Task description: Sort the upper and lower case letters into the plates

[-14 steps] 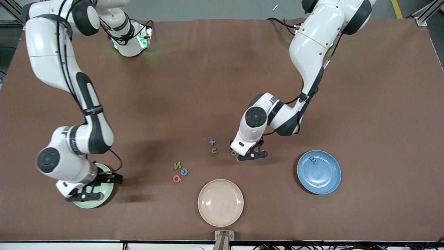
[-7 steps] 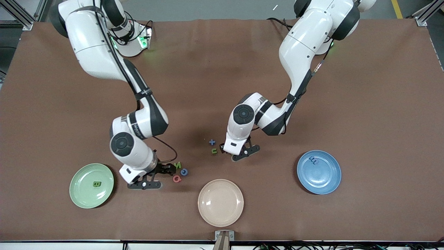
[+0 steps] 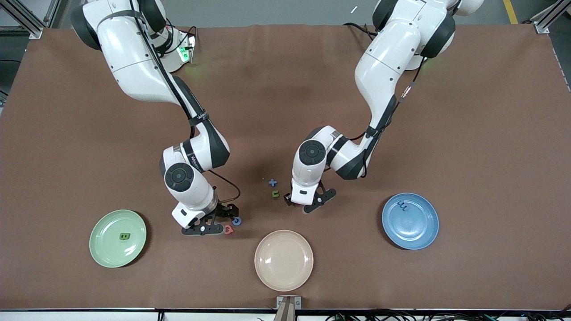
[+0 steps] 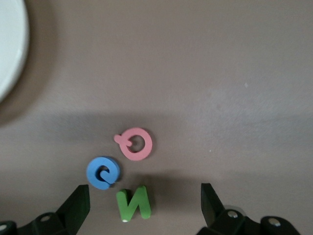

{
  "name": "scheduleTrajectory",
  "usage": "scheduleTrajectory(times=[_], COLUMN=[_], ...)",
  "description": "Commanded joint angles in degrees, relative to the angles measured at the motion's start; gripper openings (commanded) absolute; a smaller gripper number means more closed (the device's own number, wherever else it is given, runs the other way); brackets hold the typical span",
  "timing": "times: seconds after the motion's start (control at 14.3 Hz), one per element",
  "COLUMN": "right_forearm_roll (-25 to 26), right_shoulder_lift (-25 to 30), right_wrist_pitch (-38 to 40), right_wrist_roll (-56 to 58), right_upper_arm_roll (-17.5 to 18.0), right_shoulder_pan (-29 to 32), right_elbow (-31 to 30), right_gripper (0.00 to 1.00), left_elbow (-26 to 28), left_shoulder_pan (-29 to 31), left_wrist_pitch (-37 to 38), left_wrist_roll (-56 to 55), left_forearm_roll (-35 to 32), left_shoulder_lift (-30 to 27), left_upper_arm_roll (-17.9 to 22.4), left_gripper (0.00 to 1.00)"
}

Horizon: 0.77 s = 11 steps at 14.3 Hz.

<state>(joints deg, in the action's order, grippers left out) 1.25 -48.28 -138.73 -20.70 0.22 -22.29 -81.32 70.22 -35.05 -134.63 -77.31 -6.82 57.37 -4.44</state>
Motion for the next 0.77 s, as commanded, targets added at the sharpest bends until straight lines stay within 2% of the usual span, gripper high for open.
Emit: scheduleTrajectory(times=[0.0, 0.07, 0.14, 0.35, 0.42, 0.7], right_forearm_roll=[0.8, 0.8, 0.8, 0.9, 0.9, 1.0], right_shoulder_lift=[0.9, 0.9, 0.9, -0.1, -0.2, -0.4], right_wrist_pitch=[-3.9, -3.8, -3.8, -4.3, -4.3, -4.4], right_wrist_roll=[-2.1, -2.8, -2.9, -2.9, -2.9, -2.8], right_upper_arm_roll=[-0.3, -0.3, -0.3, -0.3, -0.3, -0.4], right_shoulder_pan=[-1.4, -1.7, -2.1, -2.5, -2.4, -2.4], right_elbow=[-4.4, -4.5, -4.6, -4.6, -4.6, -4.5], right_gripper=[1.00, 0.98, 0.96, 0.85, 0.82, 0.62], left_elbow=[-1.8, -1.8, -1.7, -1.6, -1.6, -1.2], left_shoulder_pan=[-1.0, -1.2, -1.3, -1.4, -1.3, 0.7], left_wrist_pitch=[3.5, 4.7, 5.9, 8.4, 9.0, 12.7], left_wrist_roll=[-2.0, -2.0, -2.0, -1.9, -1.7, -1.0], left_forearm_roll=[0.9, 0.9, 0.9, 0.9, 0.8, -0.6], left_shoulder_lift=[1.1, 1.0, 0.9, 0.7, 0.4, -4.0], left_upper_arm_roll=[0.9, 0.9, 0.9, 0.8, 0.8, 1.3], left_gripper=[0.63, 0.61, 0.50, 0.07, 0.01, 0.00])
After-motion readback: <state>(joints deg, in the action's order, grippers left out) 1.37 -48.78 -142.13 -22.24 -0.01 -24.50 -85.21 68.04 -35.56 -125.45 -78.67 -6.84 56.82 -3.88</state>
